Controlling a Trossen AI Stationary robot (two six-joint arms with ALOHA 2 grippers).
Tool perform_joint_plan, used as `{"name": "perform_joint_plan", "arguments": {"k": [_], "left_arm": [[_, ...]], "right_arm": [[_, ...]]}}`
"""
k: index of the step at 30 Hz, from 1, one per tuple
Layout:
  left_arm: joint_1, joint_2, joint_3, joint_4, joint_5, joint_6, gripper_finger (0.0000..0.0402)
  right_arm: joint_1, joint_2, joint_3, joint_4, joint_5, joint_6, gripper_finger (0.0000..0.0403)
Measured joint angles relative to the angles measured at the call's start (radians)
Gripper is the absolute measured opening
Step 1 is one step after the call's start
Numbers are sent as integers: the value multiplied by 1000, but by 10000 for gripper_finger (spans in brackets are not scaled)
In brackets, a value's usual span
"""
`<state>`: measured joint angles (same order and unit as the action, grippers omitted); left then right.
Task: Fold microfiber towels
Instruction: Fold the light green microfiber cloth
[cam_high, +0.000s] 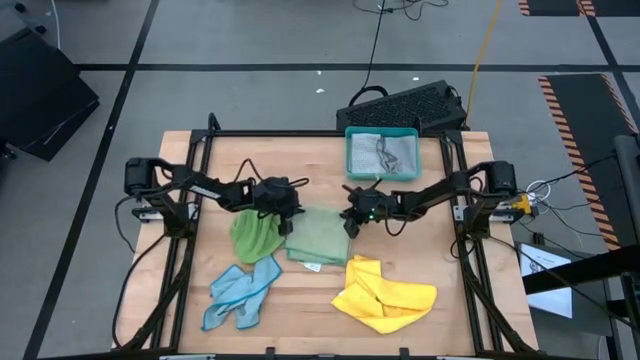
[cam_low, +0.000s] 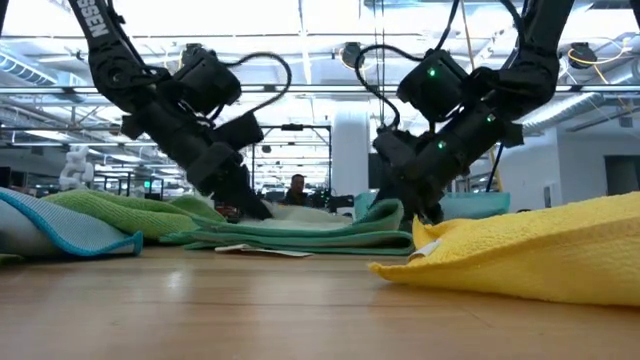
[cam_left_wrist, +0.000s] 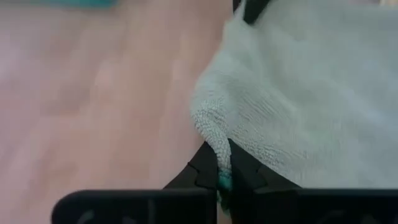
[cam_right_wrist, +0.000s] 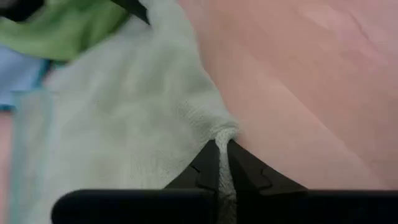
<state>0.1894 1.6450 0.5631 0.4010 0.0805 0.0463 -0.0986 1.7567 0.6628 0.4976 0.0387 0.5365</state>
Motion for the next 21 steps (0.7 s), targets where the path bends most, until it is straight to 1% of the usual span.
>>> {"name": "perform_joint_plan", "arguments": {"k": [3, 5, 6, 8, 10, 13, 17, 21], "left_arm": [[-30, -35, -1, -26, -43, 0, 7], [-53, -48, 4, 2, -76, 4, 11], [-65, -62, 3, -11, -91, 8, 14], [-88, -78, 0, -22, -122, 9, 16], [-115, -78, 3, -31, -162, 8, 13], [-161, -90, 1, -58, -227, 2, 7], [-246, -104, 0, -78, -312, -6, 12], [-352, -113, 3, -18, -373, 1, 7]], "right_arm": [[1, -40, 0, -14, 4, -33, 17], [2, -66, 0, -11, 10, -77, 12], [7, -83, 0, -17, 11, -105, 8], [16, -104, 1, -8, 35, -143, 5], [35, -124, 0, -35, 66, -171, 6], [73, -142, 0, -73, 149, -219, 6], [150, -144, 0, -95, 265, -309, 5], [231, -145, 0, -83, 406, -384, 5]]}}
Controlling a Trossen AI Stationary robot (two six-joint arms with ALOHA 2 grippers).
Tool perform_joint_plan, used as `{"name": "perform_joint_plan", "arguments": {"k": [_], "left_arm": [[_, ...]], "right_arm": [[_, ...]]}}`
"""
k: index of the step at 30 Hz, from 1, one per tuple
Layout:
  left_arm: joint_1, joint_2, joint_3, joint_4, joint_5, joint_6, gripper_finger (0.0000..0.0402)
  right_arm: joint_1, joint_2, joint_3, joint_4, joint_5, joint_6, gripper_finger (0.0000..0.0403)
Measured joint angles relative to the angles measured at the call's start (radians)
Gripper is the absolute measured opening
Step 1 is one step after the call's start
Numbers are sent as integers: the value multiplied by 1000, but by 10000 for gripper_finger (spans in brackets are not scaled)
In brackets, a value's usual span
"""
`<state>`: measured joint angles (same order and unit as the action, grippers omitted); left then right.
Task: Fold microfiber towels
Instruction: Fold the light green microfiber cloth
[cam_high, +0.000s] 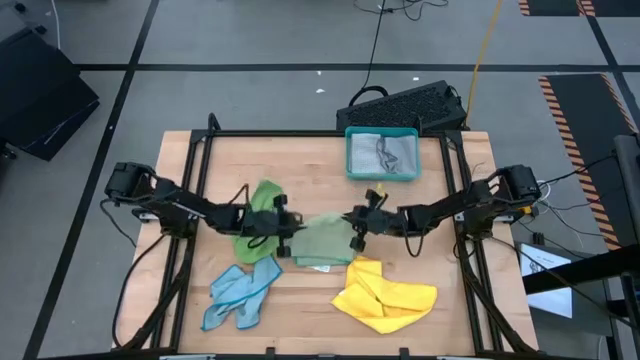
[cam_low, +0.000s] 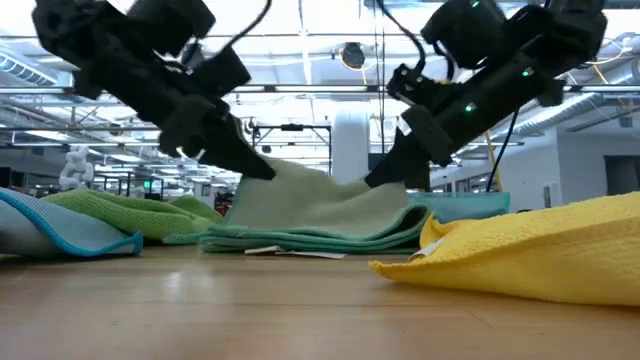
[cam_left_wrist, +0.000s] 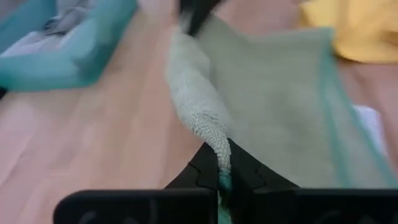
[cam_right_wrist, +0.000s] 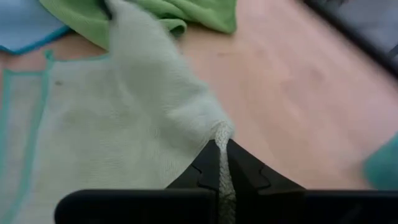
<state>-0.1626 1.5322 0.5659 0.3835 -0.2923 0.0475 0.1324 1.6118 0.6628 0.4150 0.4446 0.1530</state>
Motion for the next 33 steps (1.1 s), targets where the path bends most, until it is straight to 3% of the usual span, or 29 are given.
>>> {"name": "perform_joint_plan", "arguments": {"k": [4, 13, 18, 23, 28, 33], "left_arm": [[-121, 2, -1, 11, -77, -12, 10], [-295, 2, -1, 11, -154, -82, 7], [-319, 2, -1, 21, -190, -121, 12], [-313, 2, -1, 29, -336, -42, 6], [-257, 3, -1, 19, -404, 43, 16], [-148, 3, -1, 35, -406, 132, 6]], "right_arm": [[84, 0, 0, 17, 100, -67, 5], [189, 0, 0, 54, -26, 65, 6], [223, 0, 0, 58, -5, 69, 6], [218, 0, 0, 104, 129, -8, 6], [191, 0, 0, 129, 258, -145, 6], [101, 0, 0, 125, 259, -235, 6]]}}
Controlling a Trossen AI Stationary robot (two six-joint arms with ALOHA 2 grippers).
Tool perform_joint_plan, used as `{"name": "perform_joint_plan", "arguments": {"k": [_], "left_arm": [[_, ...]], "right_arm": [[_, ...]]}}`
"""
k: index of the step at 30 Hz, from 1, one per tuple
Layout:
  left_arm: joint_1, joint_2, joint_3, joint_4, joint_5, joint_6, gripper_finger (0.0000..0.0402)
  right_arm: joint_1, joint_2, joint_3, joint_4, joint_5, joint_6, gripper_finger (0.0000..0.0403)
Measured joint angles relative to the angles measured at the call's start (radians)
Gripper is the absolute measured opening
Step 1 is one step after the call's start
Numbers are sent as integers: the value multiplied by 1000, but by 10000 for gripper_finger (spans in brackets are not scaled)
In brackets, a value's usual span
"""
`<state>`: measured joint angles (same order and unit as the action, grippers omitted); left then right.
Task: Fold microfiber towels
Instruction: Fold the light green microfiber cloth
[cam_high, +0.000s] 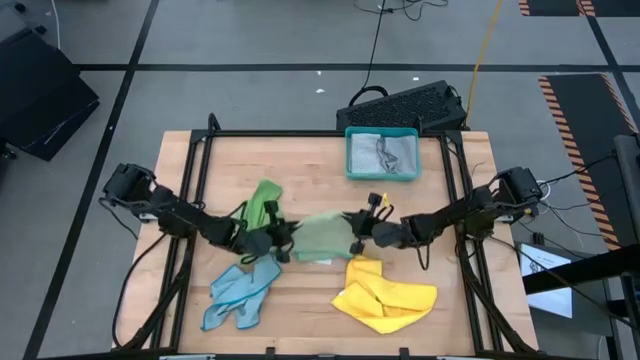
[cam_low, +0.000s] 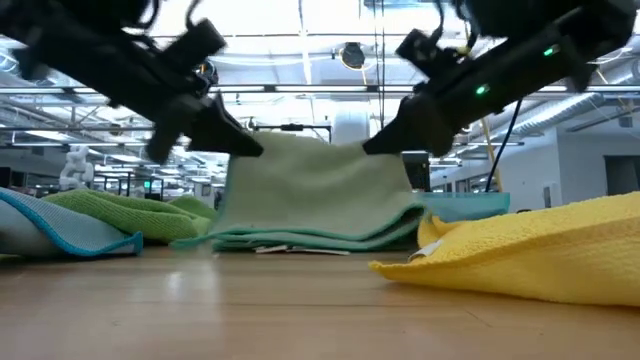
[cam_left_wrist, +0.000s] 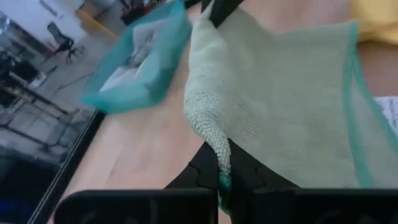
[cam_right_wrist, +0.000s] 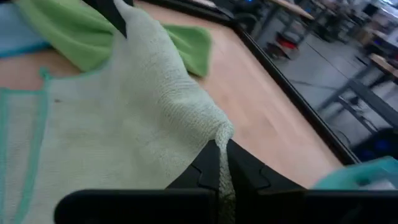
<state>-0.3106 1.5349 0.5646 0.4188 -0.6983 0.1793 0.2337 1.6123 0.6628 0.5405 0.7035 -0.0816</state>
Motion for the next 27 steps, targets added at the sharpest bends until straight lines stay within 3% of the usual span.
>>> {"name": "perform_joint_plan", "arguments": {"k": [5, 13, 22, 27], "left_arm": [[85, 0, 0, -44, 184, -36, 16], [33, 0, 0, -15, 339, -69, 12], [-27, 0, 0, -84, 365, -194, 6], [-51, 0, 0, -82, 368, -264, 34]], "right_arm": [[-53, 0, -2, -27, -105, 26, 6], [-20, 0, -44, -36, -277, 80, 6], [-5, 0, -75, 15, -468, 196, 7], [-2, 0, -75, 31, -531, 255, 23]]}}
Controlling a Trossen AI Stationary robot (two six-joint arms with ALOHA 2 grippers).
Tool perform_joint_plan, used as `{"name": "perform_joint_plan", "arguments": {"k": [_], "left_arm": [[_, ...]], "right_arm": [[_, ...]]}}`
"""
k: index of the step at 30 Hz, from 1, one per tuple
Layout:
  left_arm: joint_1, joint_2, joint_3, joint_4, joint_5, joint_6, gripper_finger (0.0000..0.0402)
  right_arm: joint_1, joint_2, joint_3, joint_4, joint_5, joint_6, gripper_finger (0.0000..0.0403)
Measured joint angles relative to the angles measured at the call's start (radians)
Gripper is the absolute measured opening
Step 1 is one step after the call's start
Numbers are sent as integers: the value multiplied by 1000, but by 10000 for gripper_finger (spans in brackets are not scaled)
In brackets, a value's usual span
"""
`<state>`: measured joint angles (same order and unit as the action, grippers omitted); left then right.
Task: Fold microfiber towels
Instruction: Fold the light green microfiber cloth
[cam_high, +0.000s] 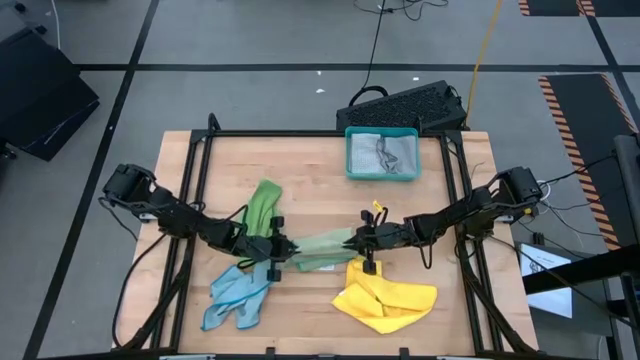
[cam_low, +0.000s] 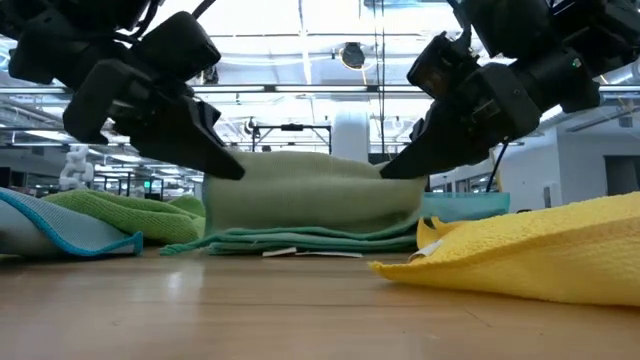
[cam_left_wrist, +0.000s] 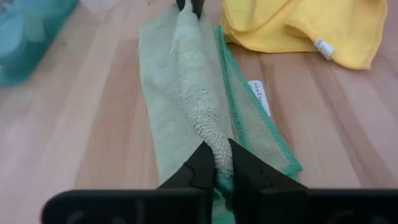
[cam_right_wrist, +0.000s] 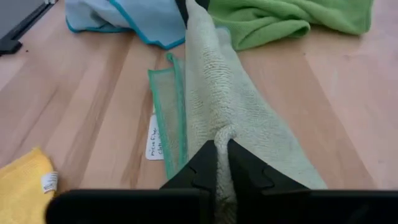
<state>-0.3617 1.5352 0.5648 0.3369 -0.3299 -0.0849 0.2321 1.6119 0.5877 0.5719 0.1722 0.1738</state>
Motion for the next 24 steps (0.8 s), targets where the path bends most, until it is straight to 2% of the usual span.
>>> {"name": "perform_joint_plan", "arguments": {"k": [3, 9, 14, 20, 24], "left_arm": [[-6, 0, 0, -5, 1, -72, 60], [-7, 0, 0, 22, 78, -176, 114], [-8, 0, 0, 85, 168, -203, 150], [-8, 0, 0, 230, 178, -121, 162], [-5, 0, 0, 322, 74, -108, 154]], "right_arm": [[0, 0, -1, -11, -2, 34, 49], [-1, 0, -2, -11, -20, 67, 134], [0, 0, -2, -20, -154, 94, 194], [-2, -22, -2, -7, -151, 147, 223], [-1, -57, -2, 28, -145, 146, 220]]}}
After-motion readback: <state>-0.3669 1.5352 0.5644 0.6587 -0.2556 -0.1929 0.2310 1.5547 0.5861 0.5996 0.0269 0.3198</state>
